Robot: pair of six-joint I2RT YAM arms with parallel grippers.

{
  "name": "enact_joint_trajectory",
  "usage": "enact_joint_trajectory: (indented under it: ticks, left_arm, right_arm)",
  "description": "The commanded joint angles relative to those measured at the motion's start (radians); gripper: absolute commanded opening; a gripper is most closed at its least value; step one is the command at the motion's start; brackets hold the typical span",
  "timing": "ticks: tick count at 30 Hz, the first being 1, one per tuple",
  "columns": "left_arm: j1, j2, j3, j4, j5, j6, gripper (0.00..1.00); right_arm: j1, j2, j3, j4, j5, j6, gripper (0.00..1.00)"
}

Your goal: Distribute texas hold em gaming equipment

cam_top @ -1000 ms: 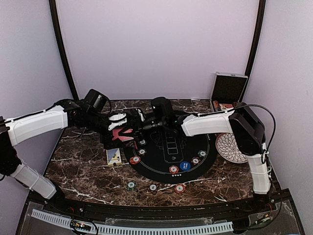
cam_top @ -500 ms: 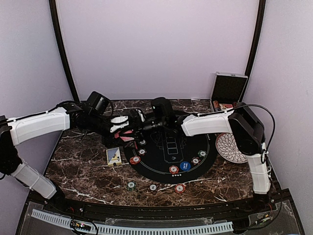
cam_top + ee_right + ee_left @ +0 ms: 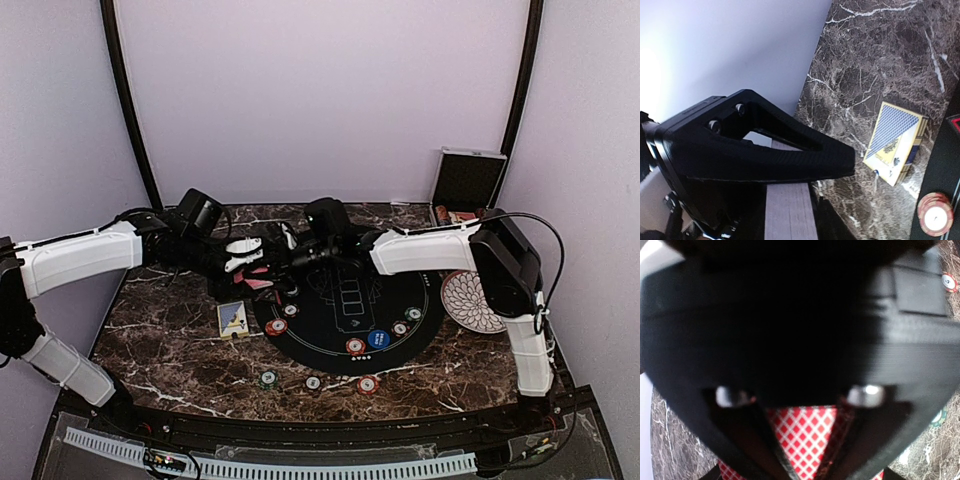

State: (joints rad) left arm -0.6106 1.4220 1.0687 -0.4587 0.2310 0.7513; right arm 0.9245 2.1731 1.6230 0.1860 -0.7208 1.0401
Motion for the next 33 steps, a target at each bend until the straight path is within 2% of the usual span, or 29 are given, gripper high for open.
enact_joint_trajectory:
  ticks: [1,5,11,33]
  left_arm:
    - [0.003,-0.051,0.026,-0.038,0.04,-0.031,0.43]
    - [0.003,-0.051,0.026,-0.058,0.04,-0.031,0.4]
    - [0.002,-0.046,0.023,-0.069,0.018,-0.029,0.4]
    - [0.002,-0.071,0.006,-0.084,-0.004,-0.046,0.37]
  right_arm:
    - [-0.007,-0.018,0.008,-0.057,0.041,-0.021,0.44]
    - [-0.005,-0.013,0.023,-0.075,0.045,-0.025,0.54]
    - [-0.006,-0.012,0.035,-0.106,0.057,-0.035,0.58]
    - [-0.03,-0.088,-0.03,-0.207,0.093,-0.107,0.51]
